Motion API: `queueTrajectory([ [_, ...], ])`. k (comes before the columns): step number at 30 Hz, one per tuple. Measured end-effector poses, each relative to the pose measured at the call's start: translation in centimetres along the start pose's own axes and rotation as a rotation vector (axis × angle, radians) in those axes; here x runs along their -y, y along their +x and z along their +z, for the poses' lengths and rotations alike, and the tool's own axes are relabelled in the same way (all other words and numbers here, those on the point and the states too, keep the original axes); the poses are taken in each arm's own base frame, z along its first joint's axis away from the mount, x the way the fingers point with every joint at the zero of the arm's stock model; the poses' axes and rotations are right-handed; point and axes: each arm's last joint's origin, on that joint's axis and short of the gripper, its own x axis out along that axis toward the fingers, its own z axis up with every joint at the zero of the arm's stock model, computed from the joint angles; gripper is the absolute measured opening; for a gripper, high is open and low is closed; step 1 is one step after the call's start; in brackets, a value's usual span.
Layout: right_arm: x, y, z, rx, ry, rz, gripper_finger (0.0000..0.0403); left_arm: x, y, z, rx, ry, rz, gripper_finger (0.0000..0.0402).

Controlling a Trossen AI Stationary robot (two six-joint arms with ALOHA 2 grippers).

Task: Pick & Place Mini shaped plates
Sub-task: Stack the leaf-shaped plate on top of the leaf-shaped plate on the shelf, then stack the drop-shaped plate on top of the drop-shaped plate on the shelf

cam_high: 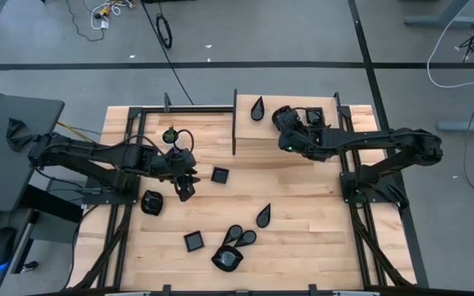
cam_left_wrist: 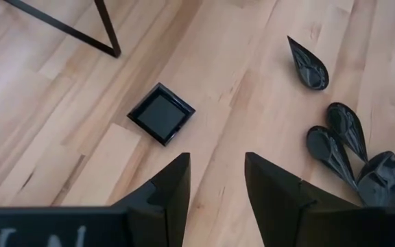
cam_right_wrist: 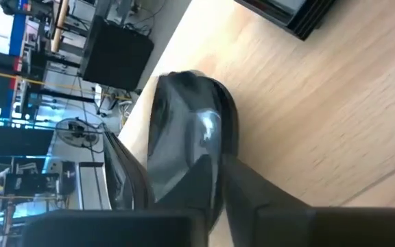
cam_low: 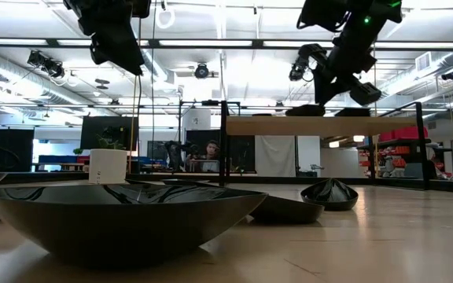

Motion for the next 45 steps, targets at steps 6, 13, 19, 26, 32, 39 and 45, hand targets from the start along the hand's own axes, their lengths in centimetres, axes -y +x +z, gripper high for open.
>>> queueTrajectory([
  [6, -0.3, -0.1, 0.0, -0.013, -0.023, 0.025, 0.0115, 0.0, 0.0, 0.0, 0.000, 0.000, 0.000, 0.0144],
  [13, -2.1, -1.9, 1.2, -0.079, -0.265, 0.160, 0.0176, 0.0, 0.0, 0.0, -0.009, 0.001, -0.011, 0.0144],
  [19, -3.2, -5.8, 3.5, -0.143, -0.502, 0.357, 0.0168, 0.0, 0.0, -0.1, -0.014, 0.002, -0.013, 0.0144],
  [26, -4.4, -11.2, 2.8, -0.244, -0.679, 0.744, 0.0112, 0.0, 0.0, -0.1, -0.013, 0.001, -0.014, 0.0144],
  [32, -1.8, -13.5, -1.9, -0.538, -0.778, 0.808, 0.0028, 0.0, 0.0, -0.1, -0.013, -0.021, -0.015, 0.0144],
  [39, 3.7, -12.4, -7.6, -0.900, -0.936, 0.483, 0.0024, 0.1, 0.0, 0.0, -0.009, -0.053, -0.017, 0.0144],
  [45, 7.4, -9.3, -10.4, -1.078, -0.977, 0.032, 0.0063, 0.1, 0.0, 0.0, -0.004, -0.054, -0.020, 0.0144],
])
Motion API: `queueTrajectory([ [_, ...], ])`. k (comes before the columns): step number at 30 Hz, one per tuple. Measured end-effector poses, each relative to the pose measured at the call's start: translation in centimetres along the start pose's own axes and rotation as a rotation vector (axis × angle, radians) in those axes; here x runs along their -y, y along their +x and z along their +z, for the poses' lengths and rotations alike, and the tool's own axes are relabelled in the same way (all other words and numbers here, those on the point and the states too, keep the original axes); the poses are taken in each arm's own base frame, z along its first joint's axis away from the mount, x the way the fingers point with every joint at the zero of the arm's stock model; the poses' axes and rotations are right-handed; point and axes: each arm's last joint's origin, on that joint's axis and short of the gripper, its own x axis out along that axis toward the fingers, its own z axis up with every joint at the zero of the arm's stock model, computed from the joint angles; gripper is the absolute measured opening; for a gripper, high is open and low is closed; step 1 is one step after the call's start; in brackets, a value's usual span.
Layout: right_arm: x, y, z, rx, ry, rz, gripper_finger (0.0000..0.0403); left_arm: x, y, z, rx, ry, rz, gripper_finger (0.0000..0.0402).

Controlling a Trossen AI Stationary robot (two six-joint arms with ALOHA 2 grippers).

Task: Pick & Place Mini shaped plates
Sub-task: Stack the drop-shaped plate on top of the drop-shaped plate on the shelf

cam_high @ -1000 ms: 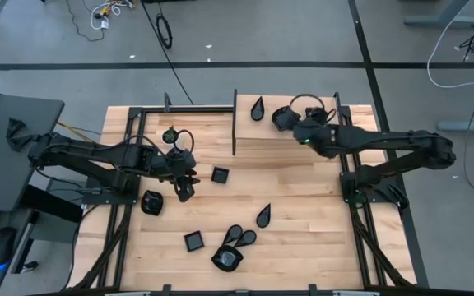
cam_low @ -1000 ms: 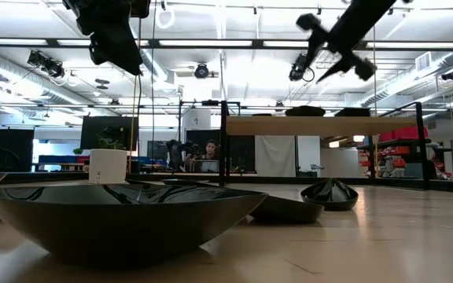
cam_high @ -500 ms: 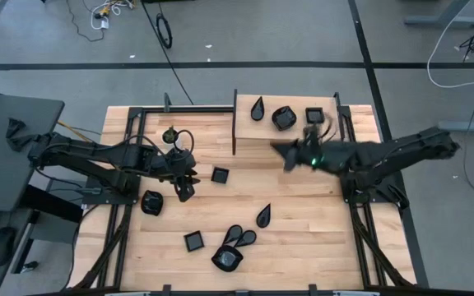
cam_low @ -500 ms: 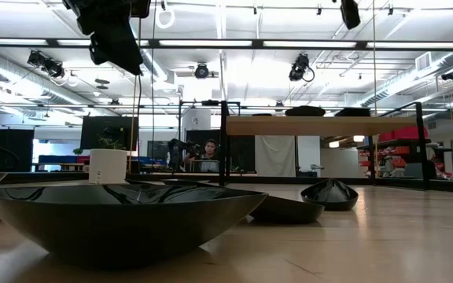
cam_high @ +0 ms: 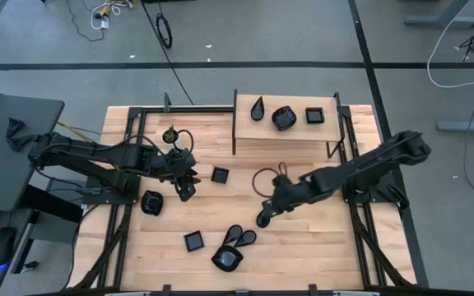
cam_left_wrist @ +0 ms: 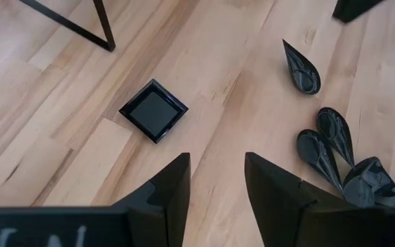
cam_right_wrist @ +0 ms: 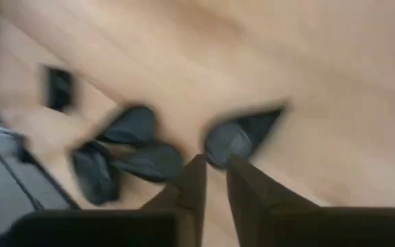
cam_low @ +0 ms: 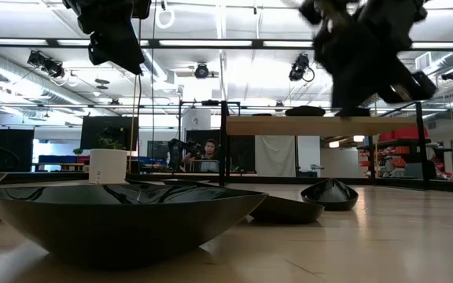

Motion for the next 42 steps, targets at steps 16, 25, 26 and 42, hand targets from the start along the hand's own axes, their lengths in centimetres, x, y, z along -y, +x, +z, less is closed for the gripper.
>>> queueTrajectory([
  [16, 1.4, 7.6, -0.8, -0.082, 0.149, -0.178, 0.0143, 0.0, 0.0, 0.0, 0.000, 0.000, 0.000, 0.0144],
  [25, 1.4, 7.5, -0.6, -0.019, 0.132, -0.179, 0.0046, 0.0, 0.0, 0.0, 0.000, -0.001, -0.001, 0.0144],
  [26, 1.4, 7.5, -0.6, -0.016, 0.129, -0.183, 0.0033, 0.0, 0.0, 0.0, 0.000, 0.000, 0.000, 0.0144],
  [42, -5.0, -2.9, 4.5, 0.162, 0.107, -0.027, 0.0002, 0.0, 0.0, 0.0, 0.001, -0.001, -0.001, 0.0144],
])
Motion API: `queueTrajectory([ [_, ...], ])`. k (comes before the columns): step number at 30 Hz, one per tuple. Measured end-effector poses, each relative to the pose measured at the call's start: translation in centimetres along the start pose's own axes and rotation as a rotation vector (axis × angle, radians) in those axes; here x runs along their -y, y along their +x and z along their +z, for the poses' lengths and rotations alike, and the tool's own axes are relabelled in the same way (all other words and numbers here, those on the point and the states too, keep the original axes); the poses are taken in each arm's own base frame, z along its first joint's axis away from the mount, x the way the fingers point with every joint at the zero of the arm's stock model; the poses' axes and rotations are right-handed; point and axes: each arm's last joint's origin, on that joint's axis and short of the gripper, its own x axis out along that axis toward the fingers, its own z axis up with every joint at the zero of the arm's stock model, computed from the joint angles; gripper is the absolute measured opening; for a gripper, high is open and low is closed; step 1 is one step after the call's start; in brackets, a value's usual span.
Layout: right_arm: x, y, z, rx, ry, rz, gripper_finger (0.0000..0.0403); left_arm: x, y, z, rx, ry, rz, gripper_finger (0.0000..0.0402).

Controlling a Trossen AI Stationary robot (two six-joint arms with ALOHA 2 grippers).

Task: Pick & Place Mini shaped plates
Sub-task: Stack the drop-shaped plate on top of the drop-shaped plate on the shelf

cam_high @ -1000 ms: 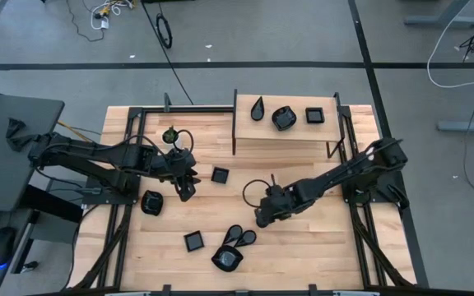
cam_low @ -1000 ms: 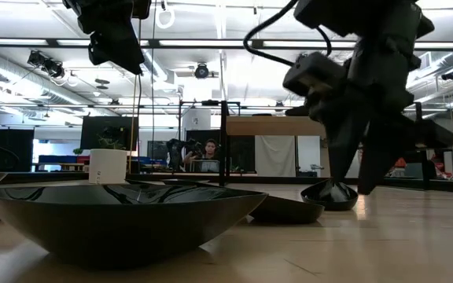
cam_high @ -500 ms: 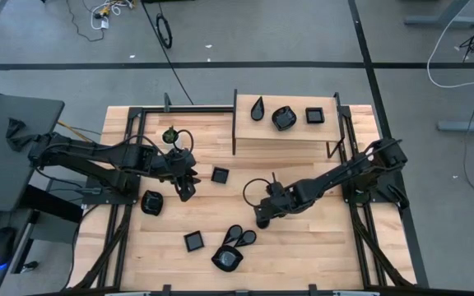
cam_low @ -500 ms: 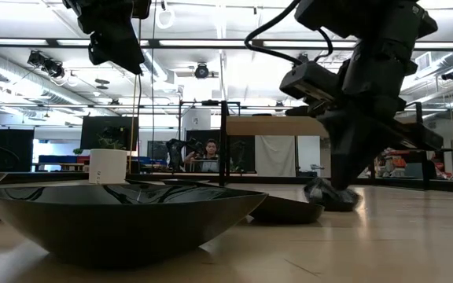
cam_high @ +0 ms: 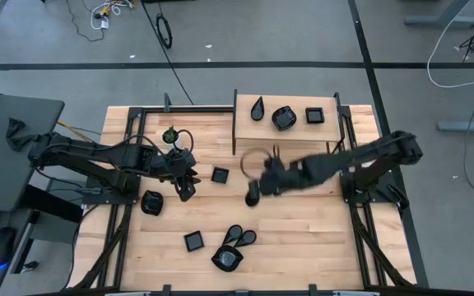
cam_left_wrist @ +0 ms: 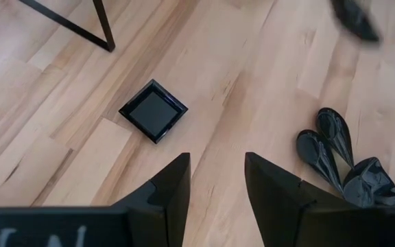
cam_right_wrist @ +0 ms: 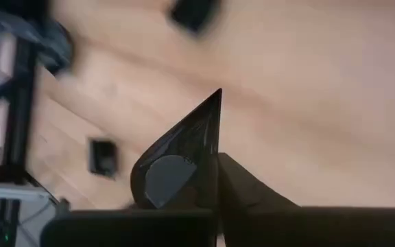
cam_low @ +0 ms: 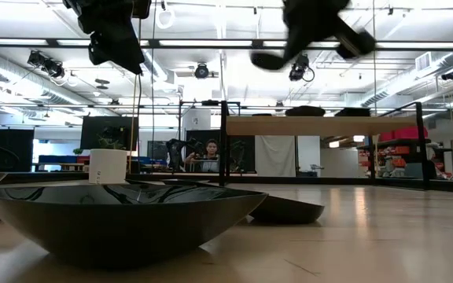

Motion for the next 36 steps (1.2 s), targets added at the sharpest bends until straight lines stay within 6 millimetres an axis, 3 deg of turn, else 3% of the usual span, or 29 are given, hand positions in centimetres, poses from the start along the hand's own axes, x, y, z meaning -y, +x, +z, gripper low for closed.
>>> queueTrajectory([
  [3, -1.8, -3.2, 4.0, 0.092, -0.054, -0.007, 0.0001, 0.0, 0.0, 0.0, 0.005, -0.001, -0.003, 0.0144],
  [7, -2.1, -5.9, 10.0, 0.232, -0.109, -0.038, 0.0001, 0.1, 0.0, 0.1, 0.010, -0.002, -0.007, 0.0144],
  [11, -0.2, -7.4, 16.0, 0.345, -0.104, -0.089, 0.0001, 0.1, 0.0, 0.1, 0.013, -0.003, -0.008, 0.0144],
  [16, 2.8, -7.1, 21.3, 0.390, -0.089, -0.154, 0.0000, 0.1, 0.0, 0.1, 0.012, -0.005, -0.008, 0.0144],
  [22, 4.7, -4.6, 24.3, 0.330, -0.113, -0.190, 0.0000, 0.1, 0.0, 0.1, 0.015, -0.005, -0.009, 0.0144],
  [36, 5.9, -1.9, 25.8, 0.300, -0.109, -0.261, 0.0003, 0.1, 0.0, 0.2, 0.020, -0.030, -0.008, 0.0144],
])
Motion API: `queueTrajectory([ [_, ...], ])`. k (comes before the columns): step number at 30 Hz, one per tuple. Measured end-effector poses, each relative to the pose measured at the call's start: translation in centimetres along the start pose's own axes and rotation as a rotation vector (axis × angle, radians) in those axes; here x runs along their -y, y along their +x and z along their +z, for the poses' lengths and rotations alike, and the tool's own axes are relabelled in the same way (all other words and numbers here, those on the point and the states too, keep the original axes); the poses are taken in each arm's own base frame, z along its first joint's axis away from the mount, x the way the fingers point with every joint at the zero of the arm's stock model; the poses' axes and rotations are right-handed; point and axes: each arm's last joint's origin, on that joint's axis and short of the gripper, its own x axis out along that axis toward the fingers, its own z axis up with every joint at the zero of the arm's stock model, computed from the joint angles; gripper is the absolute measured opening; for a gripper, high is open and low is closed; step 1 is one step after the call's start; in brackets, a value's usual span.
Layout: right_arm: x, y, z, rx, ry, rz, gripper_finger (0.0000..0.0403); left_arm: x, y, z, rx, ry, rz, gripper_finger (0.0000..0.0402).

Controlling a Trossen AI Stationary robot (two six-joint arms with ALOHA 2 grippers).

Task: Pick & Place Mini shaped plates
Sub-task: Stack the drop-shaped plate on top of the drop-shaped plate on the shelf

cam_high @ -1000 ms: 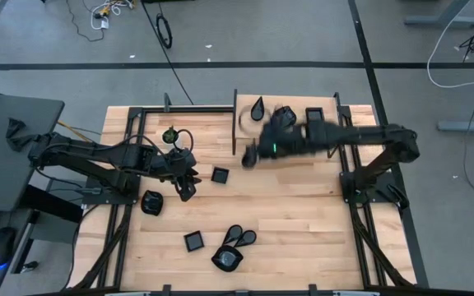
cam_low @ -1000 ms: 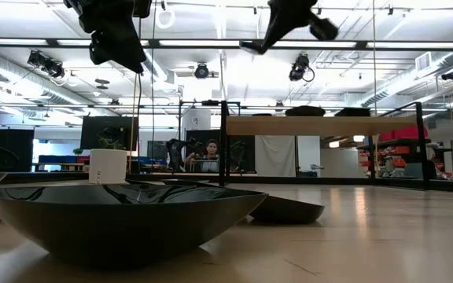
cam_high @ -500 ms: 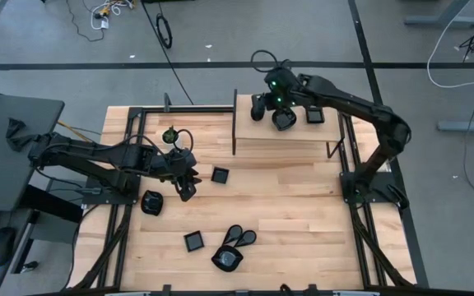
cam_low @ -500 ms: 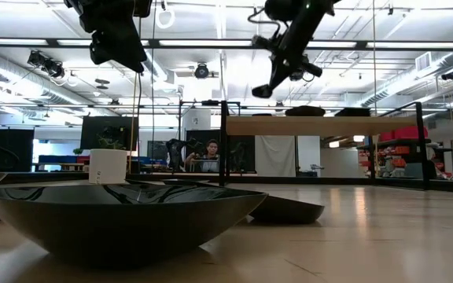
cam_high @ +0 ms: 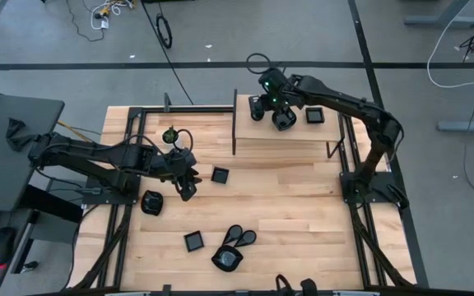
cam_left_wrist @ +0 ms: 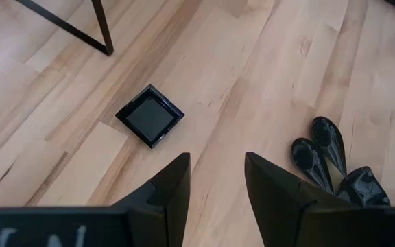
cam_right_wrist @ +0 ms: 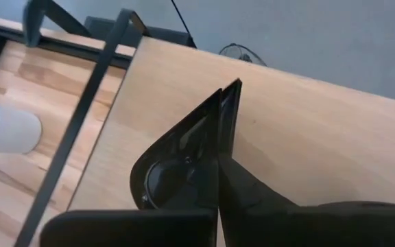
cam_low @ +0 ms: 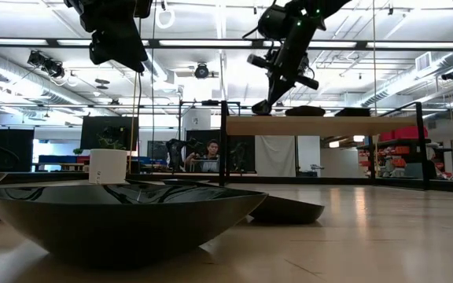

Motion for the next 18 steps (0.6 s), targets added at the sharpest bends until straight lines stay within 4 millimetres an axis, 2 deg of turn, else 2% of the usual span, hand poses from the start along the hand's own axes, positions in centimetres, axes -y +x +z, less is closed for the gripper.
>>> queueTrajectory([
  [7, 0.0, 0.4, 0.0, 0.017, 0.012, -0.028, 0.0034, 0.0, 0.0, 0.0, 0.000, -0.021, 0.000, 0.0144],
  [13, 0.0, 0.3, 0.1, 0.021, 0.007, -0.028, 0.0088, 0.0, 0.0, 0.0, 0.000, -0.025, 0.000, 0.0144],
  [18, -0.9, -0.5, -0.1, 0.031, -0.053, 0.060, 0.0121, 0.0, 0.0, 0.0, 0.000, -0.025, 0.000, 0.0144],
])
